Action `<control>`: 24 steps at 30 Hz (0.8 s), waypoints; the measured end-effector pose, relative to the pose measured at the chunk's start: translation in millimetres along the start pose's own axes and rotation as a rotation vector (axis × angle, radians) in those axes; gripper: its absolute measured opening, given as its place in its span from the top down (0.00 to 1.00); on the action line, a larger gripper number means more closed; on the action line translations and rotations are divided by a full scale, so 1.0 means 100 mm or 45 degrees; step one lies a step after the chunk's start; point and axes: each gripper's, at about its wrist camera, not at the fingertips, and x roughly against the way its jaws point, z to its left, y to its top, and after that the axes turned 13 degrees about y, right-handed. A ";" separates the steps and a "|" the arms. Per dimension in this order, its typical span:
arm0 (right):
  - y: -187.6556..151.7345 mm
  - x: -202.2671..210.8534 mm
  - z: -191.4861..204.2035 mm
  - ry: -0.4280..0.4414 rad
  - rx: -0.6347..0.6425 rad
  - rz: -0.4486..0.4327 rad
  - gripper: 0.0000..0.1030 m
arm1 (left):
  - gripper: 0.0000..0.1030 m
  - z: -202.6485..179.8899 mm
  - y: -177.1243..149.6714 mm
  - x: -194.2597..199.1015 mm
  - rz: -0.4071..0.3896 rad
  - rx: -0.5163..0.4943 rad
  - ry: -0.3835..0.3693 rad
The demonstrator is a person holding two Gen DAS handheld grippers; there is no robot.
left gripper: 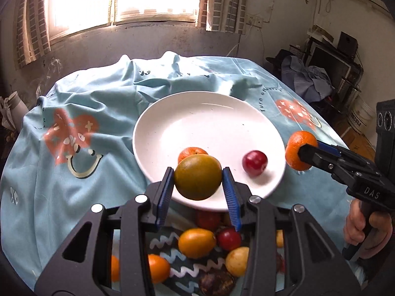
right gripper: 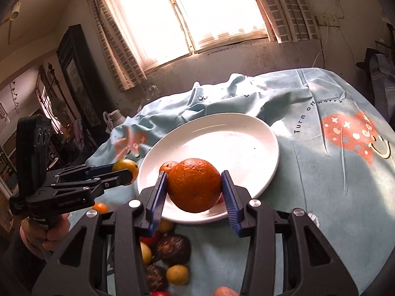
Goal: Organize fruits
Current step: 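Place the orange on the plate with the right gripper while the left places a yellow fruit, then grasp the red tomato with the right gripper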
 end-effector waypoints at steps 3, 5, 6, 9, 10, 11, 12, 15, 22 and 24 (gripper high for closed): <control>0.08 -0.26 -0.27 -0.012 -0.091 0.027 0.57 | 0.61 0.06 0.17 -0.34 0.045 0.022 0.070; 0.08 -0.36 -0.36 -0.018 -0.102 0.032 0.57 | 0.61 0.08 0.23 -0.50 0.077 0.029 0.094; 0.09 -0.36 -0.37 -0.026 -0.086 0.022 0.56 | 0.61 0.08 0.25 -0.54 0.083 0.027 0.099; 0.13 -0.38 -0.35 -0.020 -0.056 0.041 0.44 | 0.52 0.07 0.24 -0.58 0.073 0.007 0.160; 0.14 -0.36 -0.32 -0.020 -0.046 0.032 0.36 | 0.23 0.07 0.24 -0.54 0.055 0.012 0.182; 0.14 -0.32 -0.27 -0.030 -0.033 0.017 0.35 | 0.13 0.09 0.22 -0.46 0.015 0.032 0.199; 0.15 -0.26 -0.22 -0.029 -0.013 0.006 0.35 | 0.13 0.11 0.20 -0.36 -0.024 0.049 0.208; 0.13 -0.05 -0.02 -0.027 0.060 -0.019 0.35 | 0.12 0.13 0.10 -0.06 -0.056 0.048 0.184; -0.36 0.21 0.40 -0.007 0.212 0.152 0.35 | 0.04 0.10 -0.66 0.60 -0.164 0.025 0.132; -0.54 0.20 0.47 0.004 0.232 0.224 0.35 | 0.04 0.02 -0.88 0.65 -0.174 -0.050 0.134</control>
